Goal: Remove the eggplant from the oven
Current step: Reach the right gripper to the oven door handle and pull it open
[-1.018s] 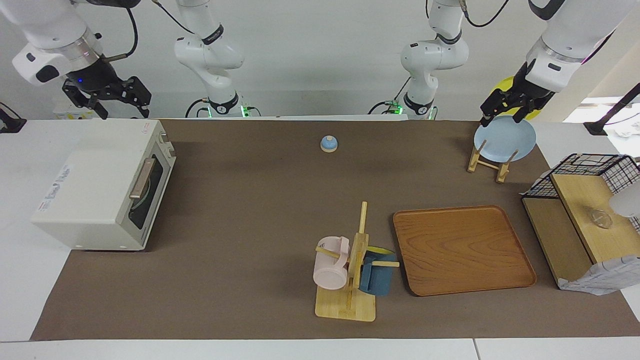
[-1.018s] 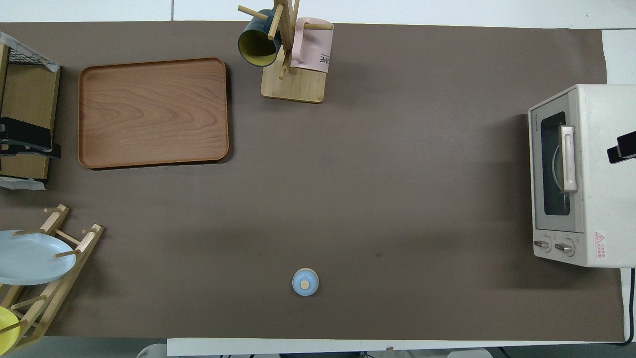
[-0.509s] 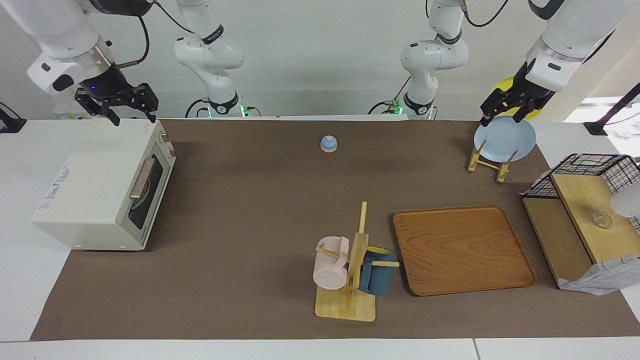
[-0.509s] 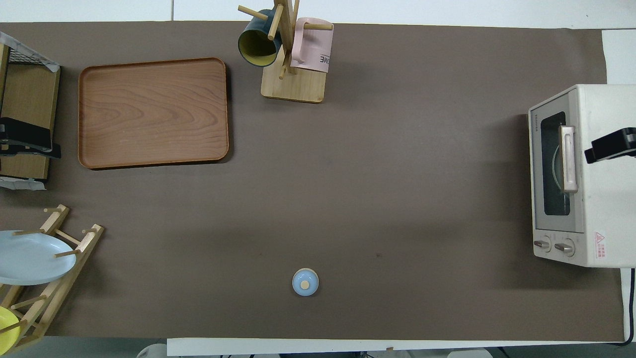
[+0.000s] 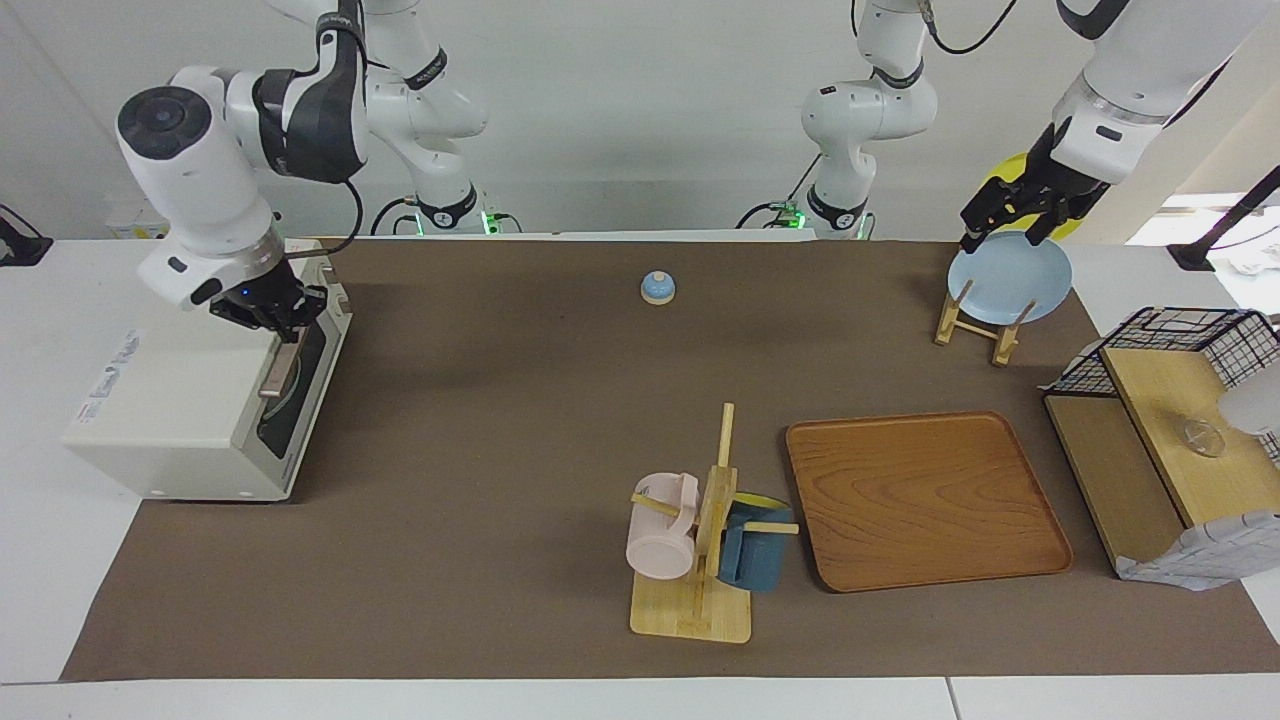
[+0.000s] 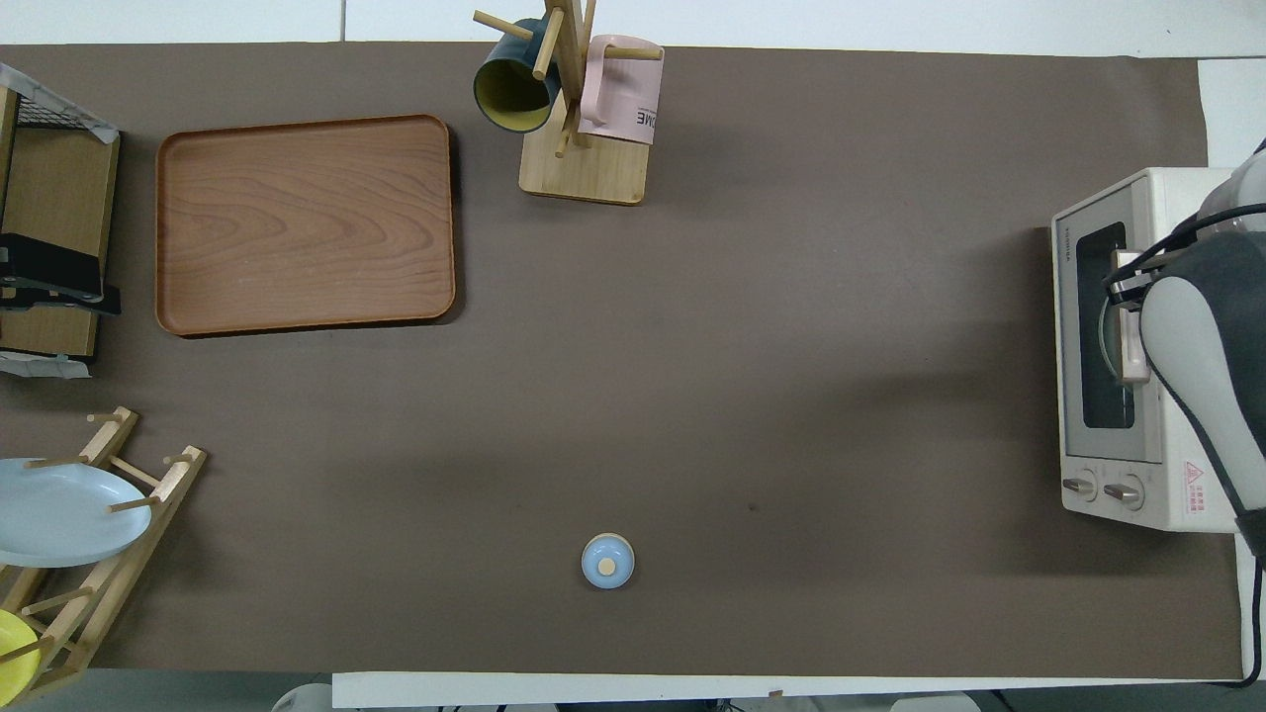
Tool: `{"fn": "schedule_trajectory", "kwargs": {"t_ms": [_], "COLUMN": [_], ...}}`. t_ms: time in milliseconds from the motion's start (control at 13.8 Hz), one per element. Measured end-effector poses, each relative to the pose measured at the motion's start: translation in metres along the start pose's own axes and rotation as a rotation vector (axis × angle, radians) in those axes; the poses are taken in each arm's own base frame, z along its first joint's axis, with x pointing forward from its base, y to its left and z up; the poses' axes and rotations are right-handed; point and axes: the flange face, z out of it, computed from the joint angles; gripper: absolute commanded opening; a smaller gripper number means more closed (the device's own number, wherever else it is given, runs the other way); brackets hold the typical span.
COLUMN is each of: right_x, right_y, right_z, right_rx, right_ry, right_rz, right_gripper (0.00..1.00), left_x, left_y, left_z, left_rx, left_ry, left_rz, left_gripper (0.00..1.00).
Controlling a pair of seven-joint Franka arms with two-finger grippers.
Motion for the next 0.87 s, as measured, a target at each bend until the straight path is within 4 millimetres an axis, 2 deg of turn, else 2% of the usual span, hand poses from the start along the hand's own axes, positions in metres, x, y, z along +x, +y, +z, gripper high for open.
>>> {"fn": "schedule_trajectory", "kwargs": {"t_ms": [218,436,509,655,727,873], "right_x": [0.005,0.007,0.011,0.026,0.037,0.061], "right_y": [0.001,-0.006,-0.017,-0.056,-0.076,-0.11], "right_z": [0.016,0.02,0.021,0.029,0.039,0.075], "right_rx": [-0.013,-0.017,-0.02,-0.027,-0.022,0.006], "right_ry": [-0.029,-0.015,-0.006,0.026,0.045,0.069], "right_rz": [-0.043,-0.052,-0.064,-0.086,-0.095,-0.093], "right_gripper": [0.0,0.0,0.0,0.0,0.0,0.0], "left_x": [0.0,0.0,-0.001,-0.001,-0.001,-0.001], "left_y": [-0.001,-0.001,-0.001,-0.001,-0.001,-0.001], "left_z": [0.0,-0.001,-0.001,-0.001,-0.001,-0.001], "left_rx": [0.0,0.0,0.0,0.0,0.0,0.0], "left_ry": [0.001,0.001,0.001,0.0,0.0,0.0], "left_rz": [-0.001,-0.001,-0.001,-0.001,-0.001,-0.001], "left_gripper": [1.0,1.0,1.0,1.0,1.0,1.0]}}
